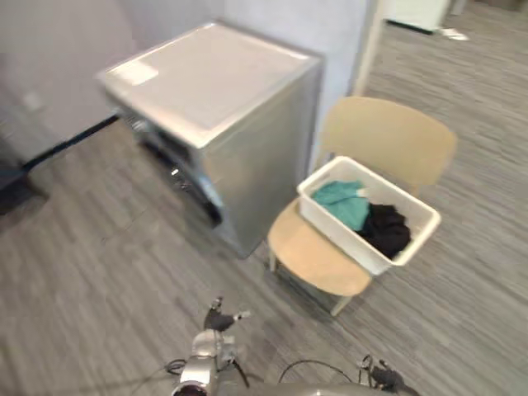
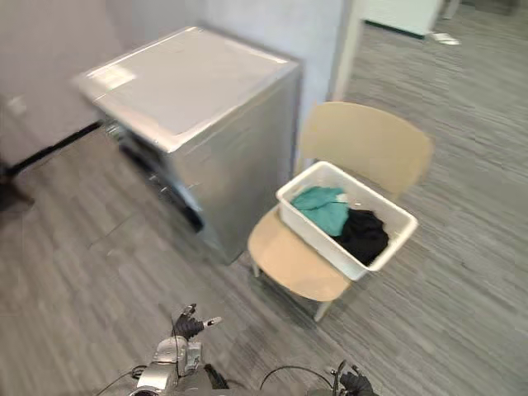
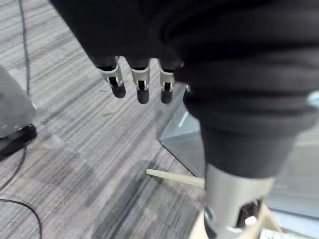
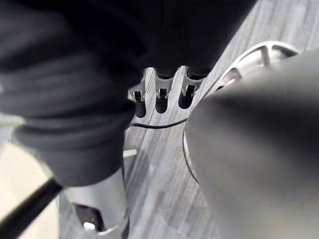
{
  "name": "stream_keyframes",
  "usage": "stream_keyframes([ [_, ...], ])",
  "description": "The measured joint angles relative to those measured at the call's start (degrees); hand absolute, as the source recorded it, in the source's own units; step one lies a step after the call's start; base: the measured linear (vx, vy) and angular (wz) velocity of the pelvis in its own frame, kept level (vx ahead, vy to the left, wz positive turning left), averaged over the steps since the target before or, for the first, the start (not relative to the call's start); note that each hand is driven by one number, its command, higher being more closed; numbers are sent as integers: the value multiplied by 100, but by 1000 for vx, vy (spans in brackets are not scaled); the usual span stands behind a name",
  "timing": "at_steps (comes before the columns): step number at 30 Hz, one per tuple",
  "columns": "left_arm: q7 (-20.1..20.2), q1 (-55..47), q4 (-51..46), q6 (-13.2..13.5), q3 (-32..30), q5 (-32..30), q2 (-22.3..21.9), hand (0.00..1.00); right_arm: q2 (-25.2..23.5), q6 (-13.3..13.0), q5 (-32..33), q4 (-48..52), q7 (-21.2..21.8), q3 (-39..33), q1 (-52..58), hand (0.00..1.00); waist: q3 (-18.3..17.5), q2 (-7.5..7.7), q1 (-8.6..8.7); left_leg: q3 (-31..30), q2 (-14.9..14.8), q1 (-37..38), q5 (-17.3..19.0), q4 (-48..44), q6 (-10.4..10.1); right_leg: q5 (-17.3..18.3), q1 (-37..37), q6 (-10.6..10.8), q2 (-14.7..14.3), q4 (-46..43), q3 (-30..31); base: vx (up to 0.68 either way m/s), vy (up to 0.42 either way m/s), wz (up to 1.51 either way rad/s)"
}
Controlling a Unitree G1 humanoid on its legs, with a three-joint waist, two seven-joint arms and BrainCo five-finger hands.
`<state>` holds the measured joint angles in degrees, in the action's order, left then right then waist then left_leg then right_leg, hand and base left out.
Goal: Pick up the laundry basket with both hands and put the clothes into the washing machine.
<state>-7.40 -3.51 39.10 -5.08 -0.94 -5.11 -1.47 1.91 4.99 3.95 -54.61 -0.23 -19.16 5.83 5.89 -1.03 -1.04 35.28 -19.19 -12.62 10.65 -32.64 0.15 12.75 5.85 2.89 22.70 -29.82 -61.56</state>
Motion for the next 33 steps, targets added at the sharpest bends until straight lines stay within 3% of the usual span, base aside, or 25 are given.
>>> stream_keyframes([
  [1,5,-28,17,10,55,0,9,0,-9,2,-28,-69,-9,0,-28,0,-2,4,-18,-42,111,26,16,117,31,-142,79,-36,54,-48,-42,105,318,140],
  [2,40,-97,46,55,118,1,-5,0,-20,3,-86,-81,-13,1,-32,0,-4,5,-36,-205,386,150,28,381,64,-378,171,-283,275,-435,-59,131,348,160],
  [3,114,-214,76,120,242,3,-76,0,45,-89,-186,-28,-82,-8,9,0,-17,-35,10,-641,798,436,41,788,91,-602,-14,-718,775,-1343,460,135,342,160],
  [4,115,-244,78,135,275,3,-42,0,63,-112,-186,-26,-73,43,23,0,-38,-110,12,-855,913,479,44,934,96,-305,-221,-631,723,-1376,931,154,271,156],
  [5,96,-238,77,158,259,3,-10,0,87,-143,-185,58,-57,193,23,0,-61,-111,32,-1200,1074,549,44,1219,96,94,-643,-728,456,-1371,1898,170,188,160],
  [6,90,-188,85,194,268,2,16,0,53,-191,-181,243,-33,311,67,0,-39,-127,89,-1800,1351,683,27,1609,88,431,-1284,-667,-298,-1377,3715,168,138,173],
  [7,90,-156,86,200,270,2,21,0,24,-215,-128,317,-25,350,94,0,-10,-87,156,-2008,1461,698,-17,1631,134,498,-1436,-560,-578,-1365,4283,149,56,223],
  [8,84,-104,88,204,309,-1,22,0,14,-233,-102,486,-20,430,117,0,75,-90,339,-2500,1632,769,-29,1634,158,600,-1544,-391,-1107,-1238,5014,76,-31,177],
  [10,79,-62,92,201,298,-5,22,0,8,-251,10,656,-27,547,143,0,246,15,326,-3018,1875,953,59,1617,248,599,-1759,-268,-1475,-787,5310,70,-68,173],
  [11,68,-58,92,202,294,-6,41,0,-17,-253,47,669,-46,606,132,0,311,112,302,-3128,1963,945,130,1592,202,566,-1815,-217,-1471,-480,5209,47,-120,173],
  [12,79,-50,103,194,278,-21,145,0,-180,-255,104,654,-81,617,108,0,304,368,364,-3318,2275,911,230,1475,228,231,-1803,-215,-1399,126,5125,129,-124,168],
  [13,80,-71,-3,174,269,-25,34,0,-199,-261,183,755,-97,557,133,0,338,279,437,-3224,2164,698,415,680,226,201,-1767,-185,-1353,53,4831,177,-113,155],
  [15,78,-97,-137,172,282,-25,-161,0,-61,-262,200,896,-93,574,67,0,461,-71,296,-3087,1894,984,750,775,130,131,-1739,86,-1290,-248,4440,159,-45,70],
  [16,69,-68,-160,159,259,-24,-163,0,-88,-243,190,948,-99,594,-12,0,590,80,279,-3116,1974,1151,733,1006,166,268,-1982,73,-1090,-818,4255,68,-75,27],
  [18,78,-45,-159,154,282,-24,-154,0,-139,-232,173,1119,-102,625,19,0,604,83,248,-3201,1955,1205,765,1069,87,209,-1978,-253,-1145,-272,4065,335,-170,42],
  [19,22,242,-140,154,244,-31,-242,0,-272,-215,218,1509,-189,613,260,0,467,-163,478,-3119,1044,565,494,-1564,-1157,360,-1080,-400,-1733,203,3423,771,-194,45],
  [20,-40,226,-153,154,116,-30,-247,0,-342,-234,220,1585,-236,661,257,0,457,-138,474,-2680,708,517,-150,-2245,-1208,360,-693,-400,-1780,308,3430,789,-169,30],
  [23,-43,216,-292,160,21,-29,-214,0,-394,-237,217,1576,-269,731,244,0,315,-197,474,-2008,186,144,-201,-3201,-1170,362,-322,-400,-1780,729,3561,256,3,-45],
  [25,-55,238,-306,163,-108,-28,-206,0,-386,-212,218,1575,-353,711,199,0,362,-205,467,-1682,-209,-30,46,-3457,-727,317,54,-337,-1808,1166,3625,188,78,-4],
  [26,-83,253,-302,155,-191,-39,-196,0,-412,-197,157,1584,-424,779,231,0,413,-93,460,-1497,-418,-113,259,-3127,-367,225,411,-225,-1777,1505,3612,116,111,8],
  [27,-133,170,-285,150,-160,-69,-167,0,-396,-203,44,1613,-498,929,225,0,395,-5,378,-1602,-346,-191,294,-1974,-314,179,489,-147,-1674,1666,3674,108,144,-13],
  [28,-148,137,-286,147,-145,-73,-174,0,-364,-208,23,1682,-511,988,207,0,398,-17,316,-1829,-261,-222,279,-1263,-338,205,458,-168,-1639,1681,3792,117,255,-61],
  [30,-170,-101,-241,133,-170,-56,-118,0,-323,-223,-11,1811,-548,1084,-17,0,412,-40,165,-3095,83,-306,157,675,-532,239,228,-106,-1534,1632,4441,221,452,-136],
  [32,-221,-301,-239,139,-168,5,-141,0,-314,-243,-11,1994,-701,1049,-143,0,421,-56,105,-3940,335,-218,-133,1585,-641,342,18,230,-1340,1455,5004,231,517,-150],
  [33,-274,-429,-213,177,-73,35,-172,0,-152,-304,-11,2091,-775,956,-212,0,422,-297,82,-4322,419,-97,-447,1831,-887,410,-33,503,-1354,1366,5390,222,591,-141],
])
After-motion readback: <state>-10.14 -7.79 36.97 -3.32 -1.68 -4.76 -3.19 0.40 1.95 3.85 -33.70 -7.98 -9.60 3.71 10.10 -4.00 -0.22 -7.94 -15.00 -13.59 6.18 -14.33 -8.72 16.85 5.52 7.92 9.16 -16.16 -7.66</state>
